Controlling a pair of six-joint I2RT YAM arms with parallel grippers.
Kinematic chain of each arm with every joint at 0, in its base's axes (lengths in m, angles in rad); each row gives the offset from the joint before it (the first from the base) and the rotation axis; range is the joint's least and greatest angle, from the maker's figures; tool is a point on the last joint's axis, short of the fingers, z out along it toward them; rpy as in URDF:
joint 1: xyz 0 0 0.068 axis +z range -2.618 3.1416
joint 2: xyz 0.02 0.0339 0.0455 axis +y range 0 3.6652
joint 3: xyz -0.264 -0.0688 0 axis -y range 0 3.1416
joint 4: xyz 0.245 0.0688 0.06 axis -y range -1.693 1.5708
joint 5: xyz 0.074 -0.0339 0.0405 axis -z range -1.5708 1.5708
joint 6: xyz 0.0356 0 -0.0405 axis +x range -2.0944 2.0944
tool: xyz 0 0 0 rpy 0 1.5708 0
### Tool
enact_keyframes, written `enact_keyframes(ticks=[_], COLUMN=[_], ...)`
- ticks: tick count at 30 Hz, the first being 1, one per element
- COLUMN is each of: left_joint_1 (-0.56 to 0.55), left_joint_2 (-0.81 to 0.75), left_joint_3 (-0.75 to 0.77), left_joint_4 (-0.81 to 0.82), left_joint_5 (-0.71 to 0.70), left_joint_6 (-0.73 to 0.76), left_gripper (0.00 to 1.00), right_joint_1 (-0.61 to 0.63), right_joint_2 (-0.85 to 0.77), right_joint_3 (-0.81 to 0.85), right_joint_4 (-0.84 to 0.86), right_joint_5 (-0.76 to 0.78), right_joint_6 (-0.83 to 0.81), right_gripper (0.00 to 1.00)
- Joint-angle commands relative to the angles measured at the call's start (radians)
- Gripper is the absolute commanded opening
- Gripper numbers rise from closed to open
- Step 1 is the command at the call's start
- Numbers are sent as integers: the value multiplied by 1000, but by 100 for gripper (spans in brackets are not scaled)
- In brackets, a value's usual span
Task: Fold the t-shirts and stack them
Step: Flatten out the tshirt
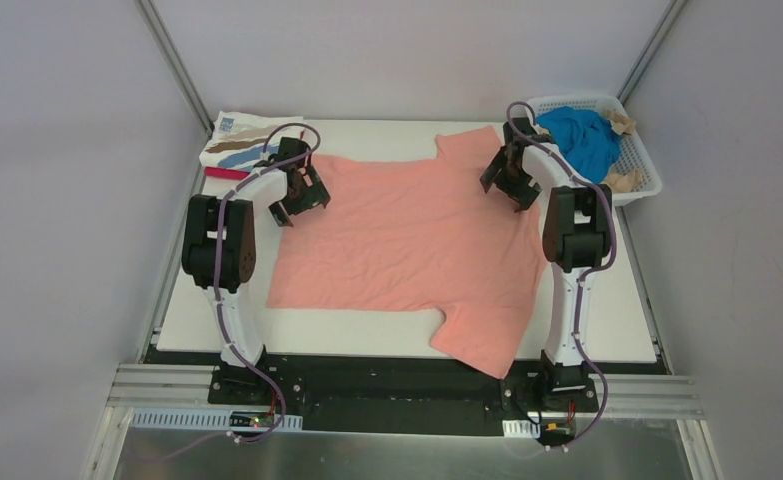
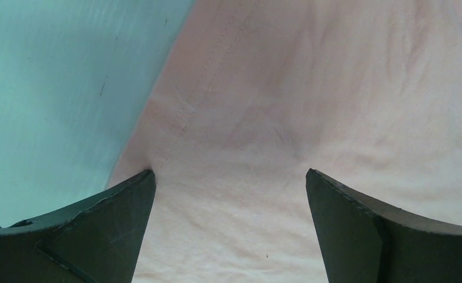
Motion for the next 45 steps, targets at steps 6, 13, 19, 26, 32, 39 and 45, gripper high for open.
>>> enact_keyframes(ticks=[6,13,19,26,32,39,45], left_joint_1=[1,0,-2,-2,-1,0,0], left_joint_2=[60,-129,-405,-716,-911,-929,-872], left_joint_3=[73,16,-155,-500,-745,-784,-804], left_joint_4=[-43,-74,-133,-309,-346,-343,-303], left_joint_5=[-7,-37,-106,-229,-216,-212,-188], left_joint_6=[-87,-74,-112,-312,-455,-528,-555], left_gripper=[99,99,99,99,99,81,68], right_joint_1=[-39,-8,86,162,241,279,287], right_joint_2=[93,-45,-323,-628,-794,-870,-882], right_joint_3=[129,129,-108,-529,-753,-831,-855], right_joint_4=[-2,-18,39,115,132,127,133], right_joint_5=[-43,-40,24,63,102,129,122], right_joint_6=[-16,-91,-114,17,91,101,111], right_gripper=[99,99,99,99,99,99,99])
